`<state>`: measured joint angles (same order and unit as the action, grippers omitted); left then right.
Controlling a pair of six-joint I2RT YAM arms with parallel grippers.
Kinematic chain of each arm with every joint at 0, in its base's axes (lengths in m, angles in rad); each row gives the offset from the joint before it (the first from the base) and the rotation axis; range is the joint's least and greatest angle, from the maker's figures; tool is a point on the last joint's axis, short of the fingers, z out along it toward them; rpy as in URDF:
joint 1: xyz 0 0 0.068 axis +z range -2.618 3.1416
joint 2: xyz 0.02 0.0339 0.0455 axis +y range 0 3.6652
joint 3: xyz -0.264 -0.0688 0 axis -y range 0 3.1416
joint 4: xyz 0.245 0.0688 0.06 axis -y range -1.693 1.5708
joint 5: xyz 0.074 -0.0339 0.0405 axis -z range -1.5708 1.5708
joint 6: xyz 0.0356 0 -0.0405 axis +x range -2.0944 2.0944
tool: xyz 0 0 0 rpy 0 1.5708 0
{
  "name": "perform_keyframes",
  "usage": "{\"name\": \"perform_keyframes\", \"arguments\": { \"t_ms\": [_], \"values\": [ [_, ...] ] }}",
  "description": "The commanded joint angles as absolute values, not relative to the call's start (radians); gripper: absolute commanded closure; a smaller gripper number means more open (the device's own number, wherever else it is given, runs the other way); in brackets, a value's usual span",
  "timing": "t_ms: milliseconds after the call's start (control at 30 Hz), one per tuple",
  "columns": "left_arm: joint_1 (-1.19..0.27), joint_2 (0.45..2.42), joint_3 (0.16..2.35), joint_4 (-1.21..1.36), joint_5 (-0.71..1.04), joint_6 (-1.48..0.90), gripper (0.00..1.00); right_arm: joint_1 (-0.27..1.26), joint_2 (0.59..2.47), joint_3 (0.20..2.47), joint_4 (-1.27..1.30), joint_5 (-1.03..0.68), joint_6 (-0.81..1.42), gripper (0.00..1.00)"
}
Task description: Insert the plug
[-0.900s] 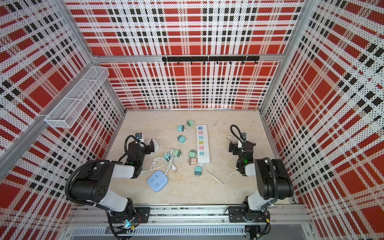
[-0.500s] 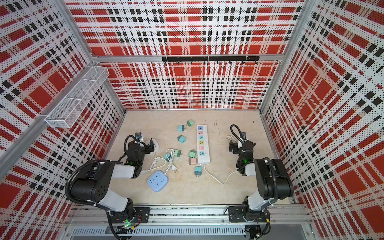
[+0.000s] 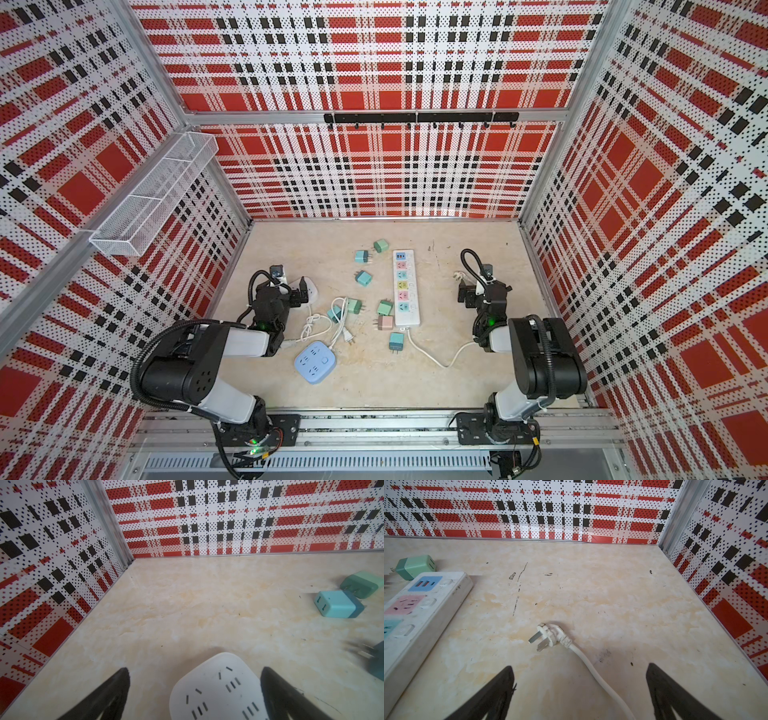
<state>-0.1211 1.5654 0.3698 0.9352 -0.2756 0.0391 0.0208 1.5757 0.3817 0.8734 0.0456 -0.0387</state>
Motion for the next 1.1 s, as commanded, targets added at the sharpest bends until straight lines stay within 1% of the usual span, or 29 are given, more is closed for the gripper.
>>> {"name": "perform_keyframes", "arguments": {
  "t_ms": [0,133,167,233,300,367,400,433,500,567,600,633,667,700,733,800,867,967,1067],
  "values": [
    [-0.148,1.554,0.377,0.974,-0.359,0.059,0.01,0.039,1.528,0.384,0.905,0.110,-0.058,0.00],
    [-0.186,1.526,0.307,1.108,-0.413,0.100,0.01,0.048,1.451,0.307,0.998,0.179,-0.045,0.00],
    [-0.224,1.493,0.295,1.111,-0.487,0.124,0.01,0.056,1.398,0.291,0.986,0.244,-0.037,0.00],
    [-0.293,1.424,0.282,1.113,-0.613,0.194,0.01,0.067,1.262,0.294,0.867,0.320,0.004,0.00],
    [-0.393,1.362,0.285,1.111,-0.735,0.262,0.01,0.067,1.097,0.340,0.632,0.323,0.177,0.00],
    [-0.469,1.313,0.307,1.080,-0.850,0.300,0.01,0.066,0.971,0.435,0.328,0.290,0.348,0.00],
    [-0.504,1.285,0.317,1.060,-0.883,0.313,0.01,0.067,0.926,0.507,0.163,0.242,0.402,0.00],
    [-0.531,1.259,0.323,1.048,-0.896,0.319,0.01,0.067,0.895,0.572,0.045,0.177,0.396,0.00],
    [-0.603,1.191,0.341,1.007,-0.972,0.308,0.01,0.066,0.855,0.665,-0.104,0.058,0.413,0.00],
    [-0.686,1.091,0.386,0.837,-1.064,0.243,0.01,0.066,0.814,0.707,-0.178,-0.012,0.440,0.00],
    [-0.729,1.020,0.422,0.651,-1.041,0.198,0.01,0.065,0.783,0.713,-0.210,-0.037,0.494,0.00],
    [-0.751,0.953,0.465,0.449,-0.941,0.149,0.01,0.065,0.750,0.723,-0.267,-0.020,0.538,0.00],
    [-0.748,0.891,0.503,0.265,-0.800,0.073,0.01,0.065,0.717,0.736,-0.326,-0.015,0.563,0.00],
    [-0.721,0.833,0.516,0.170,-0.584,0.036,0.01,0.063,0.683,0.736,-0.336,-0.065,0.547,0.00],
    [-0.686,0.790,0.509,0.146,-0.414,-0.002,0.01,0.065,0.657,0.734,-0.342,-0.116,0.530,0.00],
    [-0.593,0.710,0.475,0.127,-0.133,-0.124,0.01,0.066,0.616,0.728,-0.391,-0.156,0.563,0.00],
    [-0.497,0.650,0.430,0.140,-0.019,-0.275,0.01,0.075,0.597,0.704,-0.397,-0.206,0.589,0.00],
    [-0.350,0.568,0.333,0.152,0.009,-0.553,0.01,0.142,0.620,0.708,-0.467,-0.182,0.597,0.00],
    [-0.209,0.528,0.274,0.175,0.156,-0.611,0.01,0.290,0.685,0.716,-0.506,-0.071,0.592,0.00]
  ]
}}
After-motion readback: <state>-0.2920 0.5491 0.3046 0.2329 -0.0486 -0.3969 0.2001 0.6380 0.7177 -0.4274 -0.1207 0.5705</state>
